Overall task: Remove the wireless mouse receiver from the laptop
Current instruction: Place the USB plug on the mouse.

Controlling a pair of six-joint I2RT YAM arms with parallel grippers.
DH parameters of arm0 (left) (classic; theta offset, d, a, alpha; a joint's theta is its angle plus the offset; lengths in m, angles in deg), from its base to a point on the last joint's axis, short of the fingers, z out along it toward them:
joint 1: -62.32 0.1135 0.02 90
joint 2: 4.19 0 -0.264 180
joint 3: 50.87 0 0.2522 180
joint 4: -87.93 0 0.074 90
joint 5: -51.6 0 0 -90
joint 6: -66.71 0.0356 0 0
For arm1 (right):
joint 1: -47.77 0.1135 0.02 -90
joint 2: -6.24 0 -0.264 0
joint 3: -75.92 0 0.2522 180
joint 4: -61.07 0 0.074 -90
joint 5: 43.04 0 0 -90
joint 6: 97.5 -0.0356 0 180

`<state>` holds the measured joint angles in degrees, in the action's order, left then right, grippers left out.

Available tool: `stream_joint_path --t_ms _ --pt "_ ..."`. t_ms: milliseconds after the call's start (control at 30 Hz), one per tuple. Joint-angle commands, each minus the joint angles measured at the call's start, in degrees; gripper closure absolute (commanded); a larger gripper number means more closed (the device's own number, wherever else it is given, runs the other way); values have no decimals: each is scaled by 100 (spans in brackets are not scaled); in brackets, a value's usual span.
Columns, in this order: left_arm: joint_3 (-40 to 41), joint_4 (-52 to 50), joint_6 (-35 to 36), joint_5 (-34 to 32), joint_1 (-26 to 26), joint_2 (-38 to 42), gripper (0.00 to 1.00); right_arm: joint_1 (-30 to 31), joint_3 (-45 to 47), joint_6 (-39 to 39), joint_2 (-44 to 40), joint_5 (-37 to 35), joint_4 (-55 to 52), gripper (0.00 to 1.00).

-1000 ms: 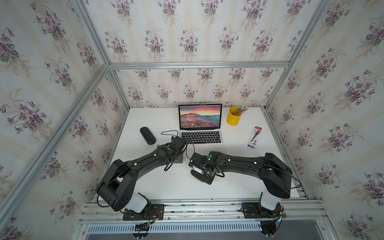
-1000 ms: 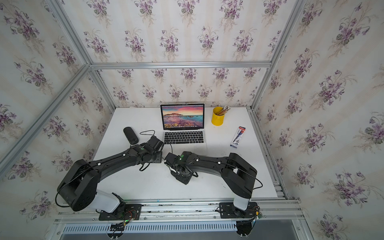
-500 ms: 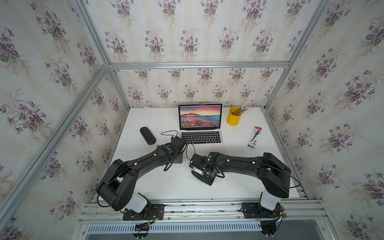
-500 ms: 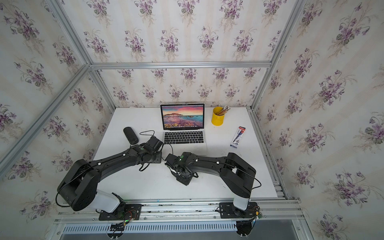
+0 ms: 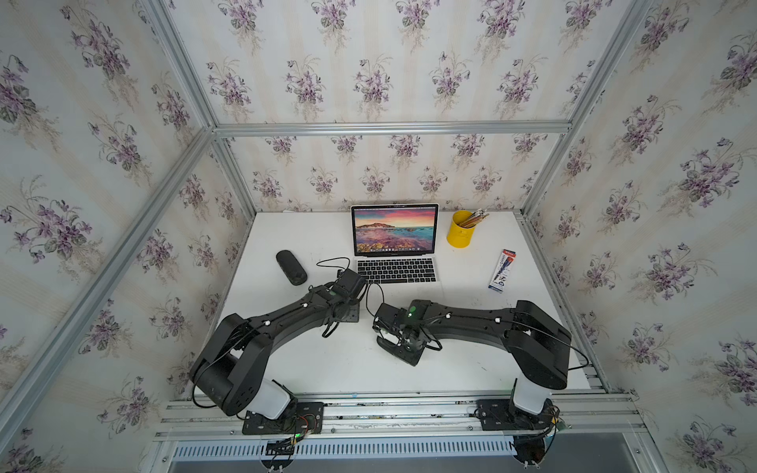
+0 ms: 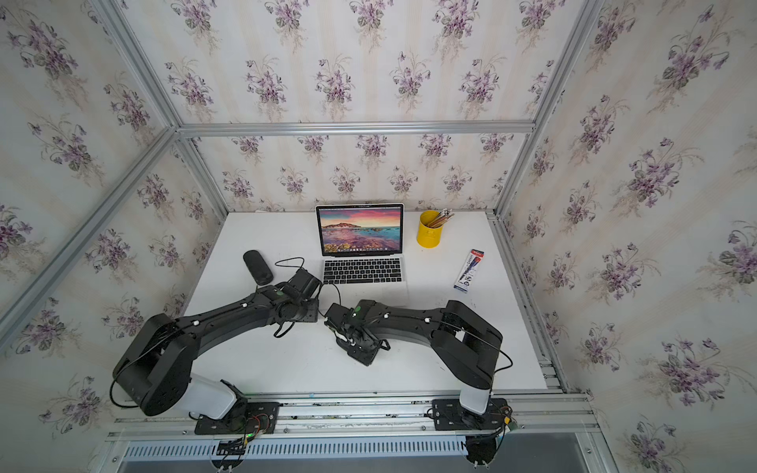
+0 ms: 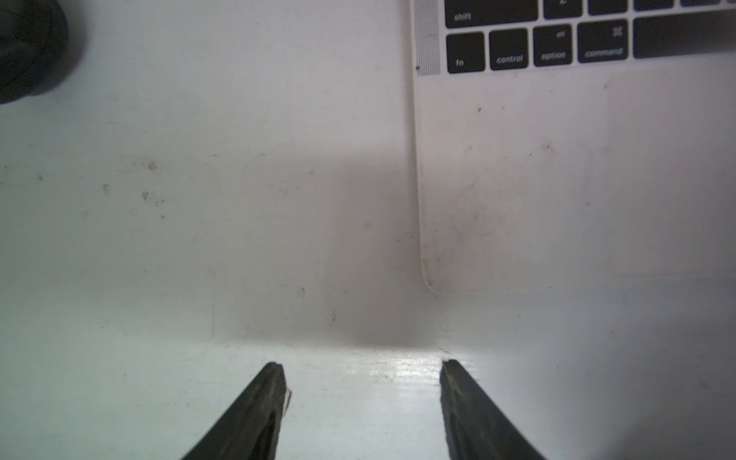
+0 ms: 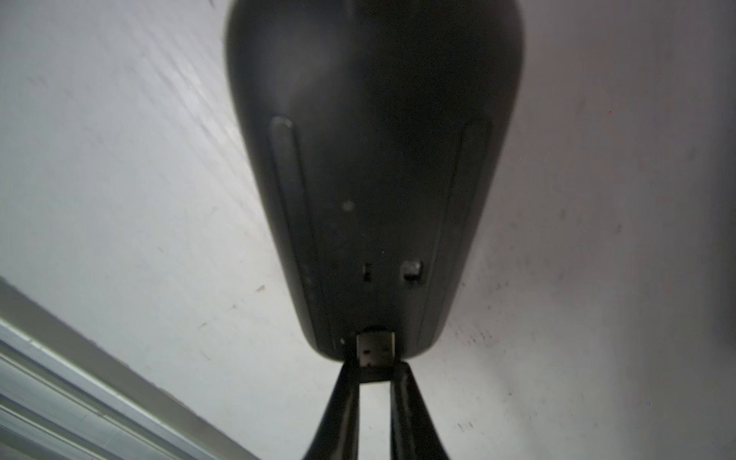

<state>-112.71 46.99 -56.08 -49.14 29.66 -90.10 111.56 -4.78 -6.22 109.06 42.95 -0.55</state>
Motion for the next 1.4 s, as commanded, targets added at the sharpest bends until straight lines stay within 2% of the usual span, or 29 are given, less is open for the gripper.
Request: stream_joint_path --t_ms 0,167,433,667,833,1033,1233,1367 --pt "15 72 44 -11 8 -5 34 2 -48 -53 55 -82 -22 99" --pt "21 72 52 -3 23 21 34 3 -87 -58 62 -118 -52 86" --pt "23 97 46 28 37 9 34 1 -118 -49 36 -138 -107 57" --pt "20 108 48 46 39 6 34 -3 -196 -53 -34 -203 -145 45" --pt "37 181 76 128 35 22 34 3 -275 -105 -359 -388 -220 42" --pt "-30 402 137 373 33 15 34 2 14 -316 -1479 -416 52 41" --pt "-117 844 100 1020 -27 -244 35 -8 1179 -748 -2778 -422 1467 46" --pt "-82 1308 190 1419 -245 -420 34 -15 2103 -1135 -3231 -27 2715 50"
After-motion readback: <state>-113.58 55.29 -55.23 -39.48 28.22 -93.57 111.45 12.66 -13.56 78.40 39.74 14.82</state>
